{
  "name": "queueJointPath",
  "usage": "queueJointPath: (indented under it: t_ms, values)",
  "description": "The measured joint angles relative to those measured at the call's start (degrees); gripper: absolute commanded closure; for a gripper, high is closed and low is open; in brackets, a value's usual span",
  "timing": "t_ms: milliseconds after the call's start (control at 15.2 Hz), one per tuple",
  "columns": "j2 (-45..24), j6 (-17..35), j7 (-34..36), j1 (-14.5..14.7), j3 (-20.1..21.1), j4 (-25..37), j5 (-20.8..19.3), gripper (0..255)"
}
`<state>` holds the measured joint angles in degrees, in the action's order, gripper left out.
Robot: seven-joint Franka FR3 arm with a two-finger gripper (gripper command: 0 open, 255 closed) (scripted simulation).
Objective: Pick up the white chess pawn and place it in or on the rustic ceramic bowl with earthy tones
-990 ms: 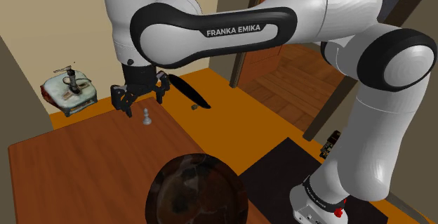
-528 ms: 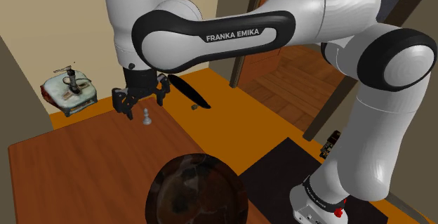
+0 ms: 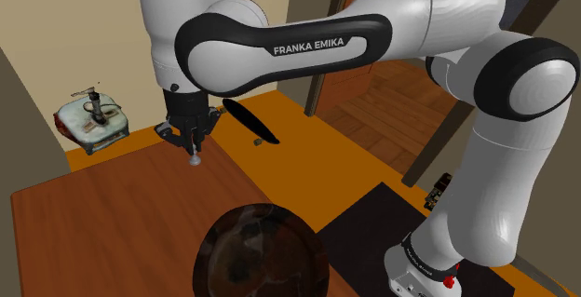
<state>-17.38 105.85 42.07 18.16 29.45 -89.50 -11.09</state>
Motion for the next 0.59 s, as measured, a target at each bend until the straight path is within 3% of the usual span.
queueJointPath:
  t_ms: [594]
  values:
    - [0.0,-3.8,-0.4,0.3,0.1,3.7,0.2,255]
